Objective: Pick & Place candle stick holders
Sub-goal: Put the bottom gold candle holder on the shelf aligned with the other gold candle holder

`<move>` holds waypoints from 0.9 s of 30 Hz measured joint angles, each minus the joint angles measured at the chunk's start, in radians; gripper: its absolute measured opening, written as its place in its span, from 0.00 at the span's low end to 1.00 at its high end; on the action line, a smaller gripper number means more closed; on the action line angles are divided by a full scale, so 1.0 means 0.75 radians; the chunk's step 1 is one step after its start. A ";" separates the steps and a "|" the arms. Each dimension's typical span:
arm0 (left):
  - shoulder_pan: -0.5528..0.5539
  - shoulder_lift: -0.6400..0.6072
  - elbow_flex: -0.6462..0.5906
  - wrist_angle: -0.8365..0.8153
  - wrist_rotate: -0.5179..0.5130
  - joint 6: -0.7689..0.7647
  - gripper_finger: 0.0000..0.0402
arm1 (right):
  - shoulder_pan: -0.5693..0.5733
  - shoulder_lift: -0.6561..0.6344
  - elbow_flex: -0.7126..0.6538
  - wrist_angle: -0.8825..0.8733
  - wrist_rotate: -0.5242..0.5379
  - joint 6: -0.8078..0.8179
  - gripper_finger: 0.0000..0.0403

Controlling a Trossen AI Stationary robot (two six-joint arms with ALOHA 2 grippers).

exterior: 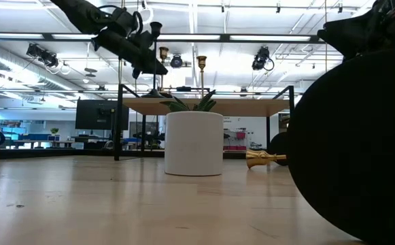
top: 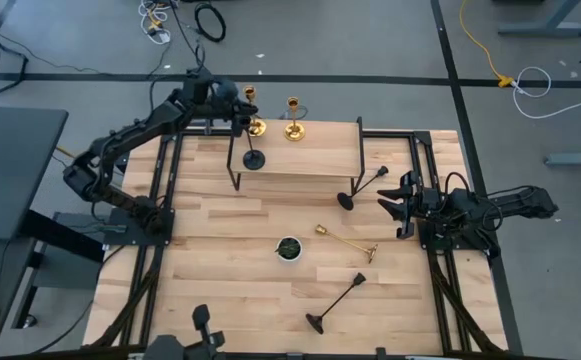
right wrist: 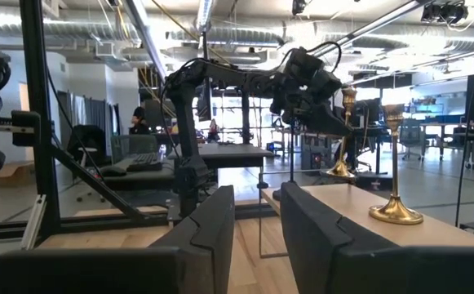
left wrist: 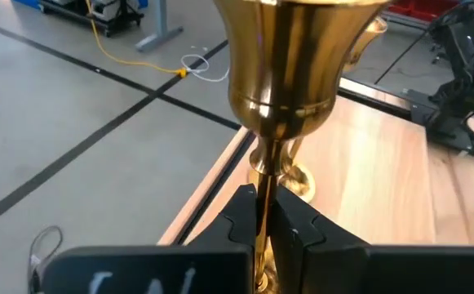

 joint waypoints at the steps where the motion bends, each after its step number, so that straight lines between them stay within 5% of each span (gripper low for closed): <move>1: 0.000 0.000 -0.016 0.029 0.000 0.000 0.04 | 0.000 0.000 0.000 0.000 0.000 0.000 0.26; 27: 0.006 -0.002 -0.058 0.063 -0.044 0.079 0.04 | 0.001 0.000 0.000 0.000 0.001 0.000 0.26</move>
